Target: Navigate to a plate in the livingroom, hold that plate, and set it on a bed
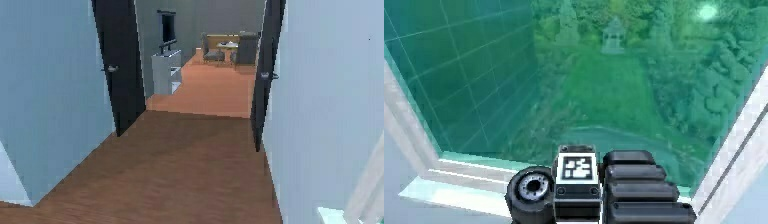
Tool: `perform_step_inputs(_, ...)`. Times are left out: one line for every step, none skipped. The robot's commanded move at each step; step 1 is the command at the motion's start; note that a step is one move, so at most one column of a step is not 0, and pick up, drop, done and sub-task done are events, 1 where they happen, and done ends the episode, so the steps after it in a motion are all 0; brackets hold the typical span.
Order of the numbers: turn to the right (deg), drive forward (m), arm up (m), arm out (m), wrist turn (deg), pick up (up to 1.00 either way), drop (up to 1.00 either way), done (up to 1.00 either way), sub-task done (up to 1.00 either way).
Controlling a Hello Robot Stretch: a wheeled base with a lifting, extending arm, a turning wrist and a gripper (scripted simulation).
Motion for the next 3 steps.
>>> perform_step_inputs(0.0, 1.00, 0.00, 0.00, 0.0, 0.00, 0.00, 0.00, 0.00)
perform_step_inputs(-3.0, 0.00, 0.00, 0.00, 0.0, 0.00, 0.00, 0.00, 0.00)
perform_step_inputs(0.0, 1.00, 0.00, 0.00, 0.0, 0.00, 0.00, 0.00, 0.00)
